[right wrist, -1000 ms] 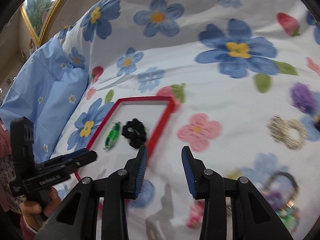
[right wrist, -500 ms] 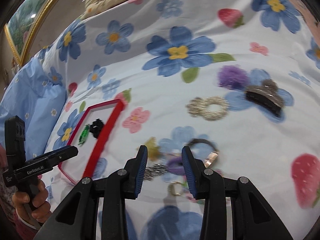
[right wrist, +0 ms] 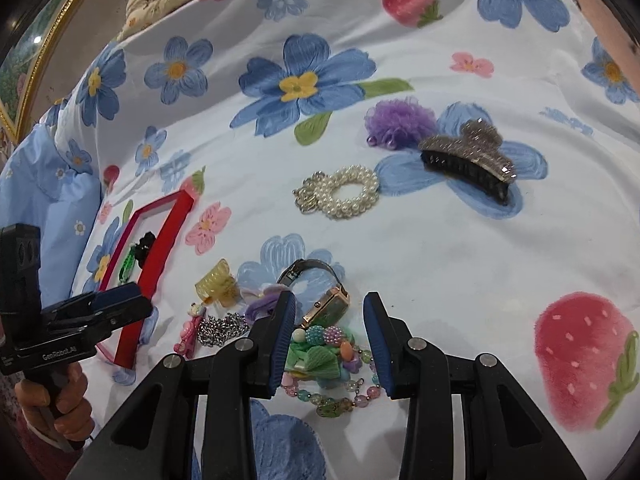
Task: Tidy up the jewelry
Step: 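Move both tools back over the jewelry pile, then grasp the yellow claw clip with the left tool while the right tool grasps the purple hair tie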
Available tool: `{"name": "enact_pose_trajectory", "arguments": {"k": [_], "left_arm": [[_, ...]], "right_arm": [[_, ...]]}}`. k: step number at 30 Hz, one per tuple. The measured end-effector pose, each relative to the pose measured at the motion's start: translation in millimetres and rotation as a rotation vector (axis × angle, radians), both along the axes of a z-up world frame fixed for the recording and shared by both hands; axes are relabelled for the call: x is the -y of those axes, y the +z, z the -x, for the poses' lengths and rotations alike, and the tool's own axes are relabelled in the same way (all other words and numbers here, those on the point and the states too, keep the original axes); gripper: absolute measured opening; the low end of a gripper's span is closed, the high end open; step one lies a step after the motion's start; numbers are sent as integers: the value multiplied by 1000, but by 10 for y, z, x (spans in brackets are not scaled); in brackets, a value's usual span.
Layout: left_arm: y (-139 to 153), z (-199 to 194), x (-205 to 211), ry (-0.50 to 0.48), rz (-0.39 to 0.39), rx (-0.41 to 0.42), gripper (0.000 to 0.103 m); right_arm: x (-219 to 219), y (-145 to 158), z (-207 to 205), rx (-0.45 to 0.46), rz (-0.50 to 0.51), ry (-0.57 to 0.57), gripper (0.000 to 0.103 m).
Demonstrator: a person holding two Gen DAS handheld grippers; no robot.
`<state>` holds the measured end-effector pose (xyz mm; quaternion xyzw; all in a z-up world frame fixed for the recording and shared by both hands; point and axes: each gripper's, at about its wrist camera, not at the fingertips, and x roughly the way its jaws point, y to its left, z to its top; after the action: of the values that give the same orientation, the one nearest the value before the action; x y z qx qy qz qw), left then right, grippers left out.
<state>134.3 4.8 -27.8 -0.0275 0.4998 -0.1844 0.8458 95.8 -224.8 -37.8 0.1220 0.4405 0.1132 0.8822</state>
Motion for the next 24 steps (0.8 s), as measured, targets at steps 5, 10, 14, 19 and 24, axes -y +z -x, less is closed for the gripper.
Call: {"name": "enact_pose_trajectory", "arguments": {"k": [5,10,14,19,24], "left_arm": [[-131,-142,180,-43,-12,-21,57],[-250,-229,356,-87,-29,-33,57],[-344,-301,430,-102,-32,-42,56],[-415,-358,432,-107,-1,-58,28],[-330,-307,345,-92,20,-28,28]], "right_arm": [[-104,-117,-139,-52,31,28,38],[-162,-271,-248,-101,58,36,34],[-137,-295,-269,-90,41,28,17],[-31,-209,-297,-43,47,-23,10],[27,-103,-267,21,33,-47,10]]}}
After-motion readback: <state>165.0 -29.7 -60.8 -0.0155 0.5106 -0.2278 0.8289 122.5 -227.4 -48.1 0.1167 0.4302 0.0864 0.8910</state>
